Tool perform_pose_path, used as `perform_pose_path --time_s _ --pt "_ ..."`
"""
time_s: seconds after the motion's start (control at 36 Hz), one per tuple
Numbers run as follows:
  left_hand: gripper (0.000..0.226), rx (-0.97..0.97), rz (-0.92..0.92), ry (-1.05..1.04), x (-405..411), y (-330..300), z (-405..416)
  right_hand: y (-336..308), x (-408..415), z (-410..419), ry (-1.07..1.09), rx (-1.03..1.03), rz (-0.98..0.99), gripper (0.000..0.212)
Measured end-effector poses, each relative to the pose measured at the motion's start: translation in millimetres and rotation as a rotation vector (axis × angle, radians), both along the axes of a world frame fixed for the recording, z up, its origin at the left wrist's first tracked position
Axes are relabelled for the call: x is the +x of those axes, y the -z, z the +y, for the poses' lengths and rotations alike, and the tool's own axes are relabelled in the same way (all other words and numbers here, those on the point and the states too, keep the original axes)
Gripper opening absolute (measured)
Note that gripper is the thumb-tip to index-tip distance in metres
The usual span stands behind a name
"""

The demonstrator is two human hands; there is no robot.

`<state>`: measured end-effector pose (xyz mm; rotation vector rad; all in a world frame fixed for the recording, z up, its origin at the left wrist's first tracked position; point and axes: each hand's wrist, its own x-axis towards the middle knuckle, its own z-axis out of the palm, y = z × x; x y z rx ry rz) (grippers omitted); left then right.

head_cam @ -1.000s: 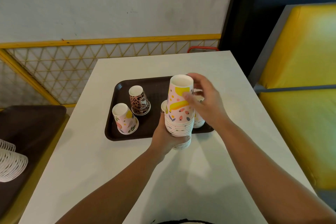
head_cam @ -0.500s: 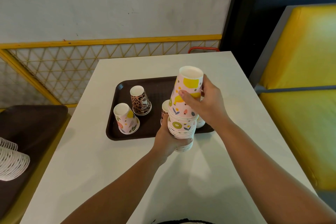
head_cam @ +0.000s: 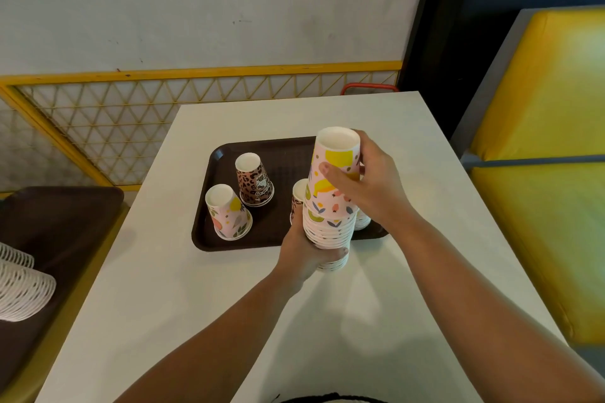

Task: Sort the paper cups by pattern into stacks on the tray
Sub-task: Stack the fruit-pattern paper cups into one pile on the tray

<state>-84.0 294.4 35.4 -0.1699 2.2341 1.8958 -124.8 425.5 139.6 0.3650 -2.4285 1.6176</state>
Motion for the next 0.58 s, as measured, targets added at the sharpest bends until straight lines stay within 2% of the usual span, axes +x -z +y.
perform_pose_path --time_s 0.19,0.31,0.44,0.58 --pt "0.117 -0.002 -0.010 0.003 -0.7 -3.2 2.0 -10.7 -4.8 3.6 0.041 0.031 0.052 0.041" --pt "0.114 -0.015 -0.010 0.004 -2.8 -4.9 2.5 -16.3 -6.9 4.7 0.041 0.052 0.048 0.040" --pt "0.099 0.011 -0.010 0.006 -5.1 -6.9 3.0 -14.9 -5.8 2.4 0.041 0.057 0.018 0.041" --pt "0.104 0.038 -0.012 0.019 -2.7 -4.3 2.8 -13.5 -5.7 1.5 0.052 0.057 0.041 0.041"
